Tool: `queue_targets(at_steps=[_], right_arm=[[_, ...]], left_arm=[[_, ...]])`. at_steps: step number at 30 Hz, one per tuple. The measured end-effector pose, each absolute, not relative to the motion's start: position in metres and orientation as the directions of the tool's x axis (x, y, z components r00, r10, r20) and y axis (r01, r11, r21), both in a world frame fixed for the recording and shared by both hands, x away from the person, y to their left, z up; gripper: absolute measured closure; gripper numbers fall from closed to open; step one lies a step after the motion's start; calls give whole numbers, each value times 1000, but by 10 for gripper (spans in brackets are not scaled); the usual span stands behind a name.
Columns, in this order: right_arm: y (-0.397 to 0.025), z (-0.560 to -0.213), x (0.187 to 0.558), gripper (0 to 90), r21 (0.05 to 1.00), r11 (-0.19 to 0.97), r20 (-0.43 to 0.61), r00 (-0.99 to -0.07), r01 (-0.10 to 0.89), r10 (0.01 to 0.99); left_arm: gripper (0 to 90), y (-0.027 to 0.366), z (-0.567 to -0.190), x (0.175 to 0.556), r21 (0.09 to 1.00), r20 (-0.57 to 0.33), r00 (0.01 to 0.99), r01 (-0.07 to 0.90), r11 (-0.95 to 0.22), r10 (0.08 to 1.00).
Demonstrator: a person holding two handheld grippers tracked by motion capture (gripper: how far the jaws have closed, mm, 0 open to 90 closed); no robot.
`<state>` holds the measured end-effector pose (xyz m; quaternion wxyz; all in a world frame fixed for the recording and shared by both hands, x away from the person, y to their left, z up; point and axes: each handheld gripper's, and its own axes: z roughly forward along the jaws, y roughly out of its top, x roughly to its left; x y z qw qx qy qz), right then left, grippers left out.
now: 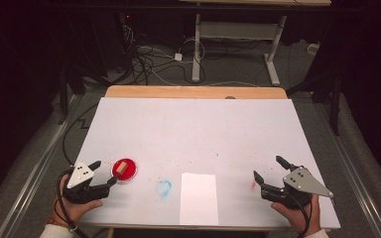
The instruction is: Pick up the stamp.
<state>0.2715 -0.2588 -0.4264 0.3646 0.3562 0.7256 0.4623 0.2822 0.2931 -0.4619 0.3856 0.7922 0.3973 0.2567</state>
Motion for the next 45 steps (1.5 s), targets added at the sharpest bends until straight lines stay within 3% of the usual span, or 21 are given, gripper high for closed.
queue_targets(at_steps=[8, 18, 22, 29, 33, 41, 45], right_arm=[[-258, -428, 270, 188, 924, 336, -214, -480, 182, 851], [-255, -428, 271, 201, 919, 353, -229, -487, 178, 843], [-257, -426, 272, 207, 939, 285, -155, -506, 191, 849], [-257, -428, 273, 210, 931, 308, -177, -497, 195, 850], [-256, -430, 273, 210, 925, 324, -188, -503, 198, 843], [-259, -432, 275, 213, 918, 336, -193, -501, 211, 843], [-260, -433, 275, 216, 913, 351, -208, -500, 210, 841]], left_arm=[[231, 292, -458, 282, 810, 104, 552, 436, -393, 827], [225, 290, -429, 281, 776, 73, 503, 514, -366, 861], [260, 279, -418, 284, 739, 75, 509, 550, -390, 858], [325, 264, -405, 304, 681, 23, 511, 621, -388, 859], [359, 253, -416, 325, 601, 20, 506, 683, -415, 862], [459, 249, -431, 339, 540, -29, 512, 731, -418, 859], [568, 245, -437, 343, 509, -26, 520, 742, -437, 854]])
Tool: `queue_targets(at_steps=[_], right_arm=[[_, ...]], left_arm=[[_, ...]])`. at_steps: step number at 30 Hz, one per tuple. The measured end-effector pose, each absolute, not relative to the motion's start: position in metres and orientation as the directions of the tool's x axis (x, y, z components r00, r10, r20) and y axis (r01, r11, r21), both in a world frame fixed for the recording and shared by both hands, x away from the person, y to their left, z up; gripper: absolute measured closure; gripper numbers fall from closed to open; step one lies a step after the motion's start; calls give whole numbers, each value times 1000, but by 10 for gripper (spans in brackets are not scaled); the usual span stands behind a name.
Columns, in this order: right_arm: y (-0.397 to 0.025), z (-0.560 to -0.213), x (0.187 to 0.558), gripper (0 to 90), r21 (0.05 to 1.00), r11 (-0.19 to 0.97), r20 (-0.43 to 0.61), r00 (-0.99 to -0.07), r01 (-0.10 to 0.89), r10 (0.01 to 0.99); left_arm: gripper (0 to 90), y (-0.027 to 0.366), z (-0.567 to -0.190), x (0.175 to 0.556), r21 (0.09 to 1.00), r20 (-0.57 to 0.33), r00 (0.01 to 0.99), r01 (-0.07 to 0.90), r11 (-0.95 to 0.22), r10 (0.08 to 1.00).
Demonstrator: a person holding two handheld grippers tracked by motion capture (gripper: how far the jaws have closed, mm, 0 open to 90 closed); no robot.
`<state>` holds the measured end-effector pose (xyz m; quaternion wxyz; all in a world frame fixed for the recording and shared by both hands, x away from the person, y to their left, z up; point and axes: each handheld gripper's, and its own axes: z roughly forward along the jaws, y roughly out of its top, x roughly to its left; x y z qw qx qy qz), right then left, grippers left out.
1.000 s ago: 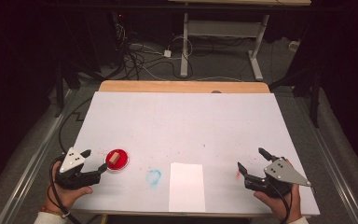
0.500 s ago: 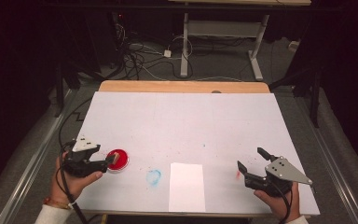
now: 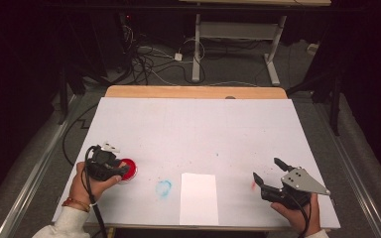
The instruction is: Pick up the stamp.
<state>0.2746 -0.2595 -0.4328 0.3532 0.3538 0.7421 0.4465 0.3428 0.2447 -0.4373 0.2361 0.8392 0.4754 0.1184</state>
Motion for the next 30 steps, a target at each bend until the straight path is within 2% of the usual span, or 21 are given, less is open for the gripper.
queue_targets(at_steps=[9, 17, 30], right_arm=[[-259, -434, 275, 219, 910, 357, -213, -501, 212, 839], [-259, -433, 275, 220, 911, 356, -215, -498, 207, 840], [-255, -433, 282, 222, 912, 354, -212, -503, 207, 838]], left_arm=[[720, 244, -442, 346, 503, 0, 511, 743, -441, 860], [736, 242, -446, 348, 487, 32, 533, 730, -479, 845], [737, 248, -447, 346, 509, 16, 545, 717, -476, 838]])
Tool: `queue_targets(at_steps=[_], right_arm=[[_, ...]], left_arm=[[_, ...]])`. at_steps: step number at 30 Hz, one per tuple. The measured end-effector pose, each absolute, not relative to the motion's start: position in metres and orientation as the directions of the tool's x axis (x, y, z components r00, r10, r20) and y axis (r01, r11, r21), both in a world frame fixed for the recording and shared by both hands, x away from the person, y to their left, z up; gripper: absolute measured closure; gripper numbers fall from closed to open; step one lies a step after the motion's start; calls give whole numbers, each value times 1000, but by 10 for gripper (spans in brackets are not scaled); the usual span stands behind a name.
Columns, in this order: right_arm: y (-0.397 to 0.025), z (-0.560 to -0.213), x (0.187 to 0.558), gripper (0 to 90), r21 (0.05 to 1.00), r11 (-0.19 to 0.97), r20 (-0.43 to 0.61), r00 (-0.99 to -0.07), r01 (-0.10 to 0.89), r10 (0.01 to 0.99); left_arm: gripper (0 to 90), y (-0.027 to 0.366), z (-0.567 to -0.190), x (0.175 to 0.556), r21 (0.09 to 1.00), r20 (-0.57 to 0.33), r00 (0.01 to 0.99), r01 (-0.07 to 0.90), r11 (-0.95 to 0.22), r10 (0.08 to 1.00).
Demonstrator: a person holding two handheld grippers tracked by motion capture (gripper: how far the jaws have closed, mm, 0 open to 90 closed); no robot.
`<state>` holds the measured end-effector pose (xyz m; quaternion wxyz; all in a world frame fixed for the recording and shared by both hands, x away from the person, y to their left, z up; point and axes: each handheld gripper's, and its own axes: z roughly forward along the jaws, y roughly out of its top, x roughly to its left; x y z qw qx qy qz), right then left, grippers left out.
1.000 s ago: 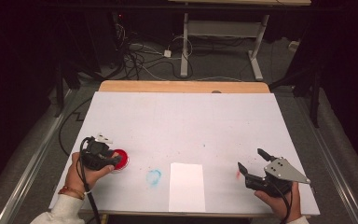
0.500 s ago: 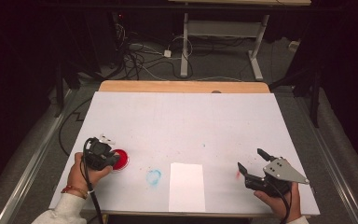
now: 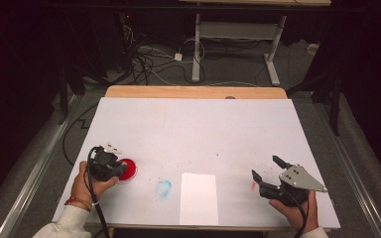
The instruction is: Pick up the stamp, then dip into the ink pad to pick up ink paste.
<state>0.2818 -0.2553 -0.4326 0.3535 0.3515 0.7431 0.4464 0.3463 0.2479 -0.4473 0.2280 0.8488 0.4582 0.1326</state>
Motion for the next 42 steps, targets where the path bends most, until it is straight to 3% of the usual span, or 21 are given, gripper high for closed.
queue_targets(at_steps=[16, 42], right_arm=[[-255, -433, 281, 217, 907, 369, -228, -502, 201, 834], [-251, -433, 284, 207, 906, 377, -227, -528, 194, 818]], left_arm=[[737, 260, -413, 323, 613, 2, 557, 656, -441, 831], [737, 258, -380, 302, 673, 60, 591, 571, -470, 804]])
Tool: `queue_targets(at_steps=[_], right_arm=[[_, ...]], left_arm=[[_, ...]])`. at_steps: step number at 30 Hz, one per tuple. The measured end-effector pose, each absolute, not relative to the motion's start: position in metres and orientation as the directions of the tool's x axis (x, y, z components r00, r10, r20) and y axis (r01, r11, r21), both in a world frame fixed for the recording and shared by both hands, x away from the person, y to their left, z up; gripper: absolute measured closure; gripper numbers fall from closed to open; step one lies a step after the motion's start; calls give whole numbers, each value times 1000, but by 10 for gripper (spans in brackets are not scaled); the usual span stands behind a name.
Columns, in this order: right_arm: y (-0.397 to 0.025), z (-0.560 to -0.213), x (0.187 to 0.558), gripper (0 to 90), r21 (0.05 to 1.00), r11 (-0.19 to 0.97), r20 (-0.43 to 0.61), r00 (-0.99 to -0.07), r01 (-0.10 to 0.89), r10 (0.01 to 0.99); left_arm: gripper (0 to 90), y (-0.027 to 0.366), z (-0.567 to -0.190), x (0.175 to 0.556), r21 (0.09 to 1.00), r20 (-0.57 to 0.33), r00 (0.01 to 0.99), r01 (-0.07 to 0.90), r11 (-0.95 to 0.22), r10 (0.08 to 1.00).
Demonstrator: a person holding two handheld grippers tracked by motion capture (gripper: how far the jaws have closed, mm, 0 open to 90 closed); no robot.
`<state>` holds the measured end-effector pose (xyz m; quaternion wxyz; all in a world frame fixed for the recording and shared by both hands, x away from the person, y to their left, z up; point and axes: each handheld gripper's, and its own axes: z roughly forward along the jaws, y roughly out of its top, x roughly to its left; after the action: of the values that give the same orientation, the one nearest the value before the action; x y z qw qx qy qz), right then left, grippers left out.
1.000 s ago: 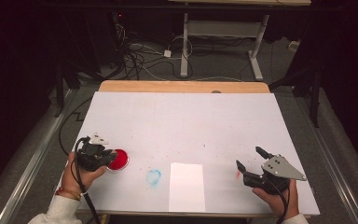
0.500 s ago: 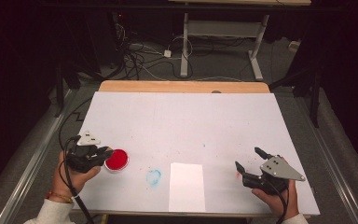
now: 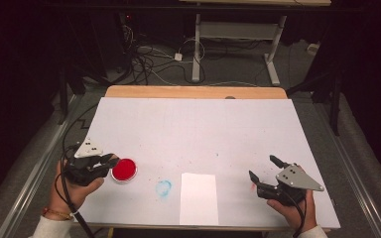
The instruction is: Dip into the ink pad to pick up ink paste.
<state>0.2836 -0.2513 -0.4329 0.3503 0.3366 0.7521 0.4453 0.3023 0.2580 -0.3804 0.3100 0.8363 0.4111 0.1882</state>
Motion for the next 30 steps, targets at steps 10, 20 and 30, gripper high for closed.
queue_targets(at_steps=[10, 20, 30], right_arm=[[-251, -435, 284, 208, 898, 389, -228, -540, 204, 810], [-252, -436, 281, 208, 894, 400, -236, -544, 204, 805], [-252, -436, 280, 210, 890, 407, -241, -546, 205, 802]], left_arm=[[736, 249, -410, 326, 614, 22, 618, 612, -499, 786], [736, 249, -433, 343, 550, 5, 617, 655, -518, 787], [736, 249, -447, 348, 502, 17, 618, 674, -541, 786]])
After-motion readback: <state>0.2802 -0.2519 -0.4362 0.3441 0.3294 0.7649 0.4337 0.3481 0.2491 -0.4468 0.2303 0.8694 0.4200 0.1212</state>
